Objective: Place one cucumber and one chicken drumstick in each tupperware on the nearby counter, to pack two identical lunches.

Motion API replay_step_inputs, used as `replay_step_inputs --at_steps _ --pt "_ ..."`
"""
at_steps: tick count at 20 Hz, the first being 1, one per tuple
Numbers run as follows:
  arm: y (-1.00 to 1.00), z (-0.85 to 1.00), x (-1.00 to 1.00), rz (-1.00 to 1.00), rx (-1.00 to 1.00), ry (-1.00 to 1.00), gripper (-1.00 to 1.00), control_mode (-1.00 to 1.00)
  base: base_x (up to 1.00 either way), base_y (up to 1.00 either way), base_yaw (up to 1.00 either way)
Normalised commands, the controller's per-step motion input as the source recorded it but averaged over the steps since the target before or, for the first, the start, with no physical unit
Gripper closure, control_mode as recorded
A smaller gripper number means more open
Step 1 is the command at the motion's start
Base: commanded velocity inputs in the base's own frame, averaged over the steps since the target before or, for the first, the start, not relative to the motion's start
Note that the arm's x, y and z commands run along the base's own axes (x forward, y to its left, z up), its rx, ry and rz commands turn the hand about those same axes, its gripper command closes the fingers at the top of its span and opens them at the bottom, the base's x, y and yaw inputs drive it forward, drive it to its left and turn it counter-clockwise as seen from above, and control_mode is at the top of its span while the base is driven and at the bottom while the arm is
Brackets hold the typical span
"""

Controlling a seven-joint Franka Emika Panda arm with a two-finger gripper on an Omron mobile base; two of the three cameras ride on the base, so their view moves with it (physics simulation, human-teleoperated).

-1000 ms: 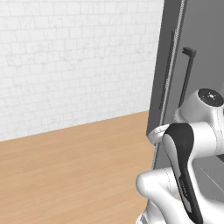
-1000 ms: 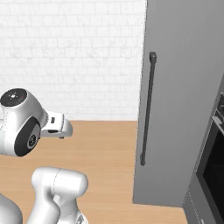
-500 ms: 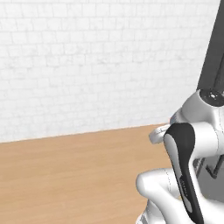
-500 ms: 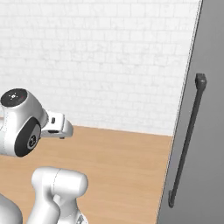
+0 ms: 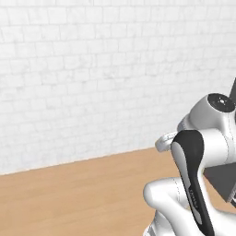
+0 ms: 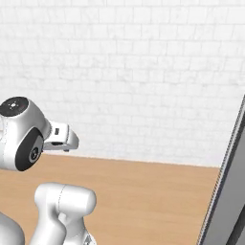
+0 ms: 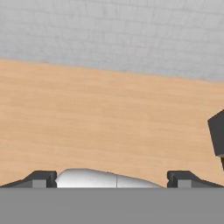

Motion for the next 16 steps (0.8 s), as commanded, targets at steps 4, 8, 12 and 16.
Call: replay_step_inputs --at_steps 4,8,12,16 --pt "0.0 0.0 0.0 0.0 0.0 0.0 -1.0 1.0 0.69 0.0 -0.51" --pt "0.0 0.0 0.0 0.0 0.0 0.0 -1.0 1.0 0.38 -0.03 -0.48" --pt "0.0 0.0 0.0 0.0 0.0 0.0 -1.0 1.0 0.21 0.0 -0.51" --pt "0.0 0.0 0.0 0.0 0.0 0.0 -1.0 1.0 0.4 0.11 -0.55"
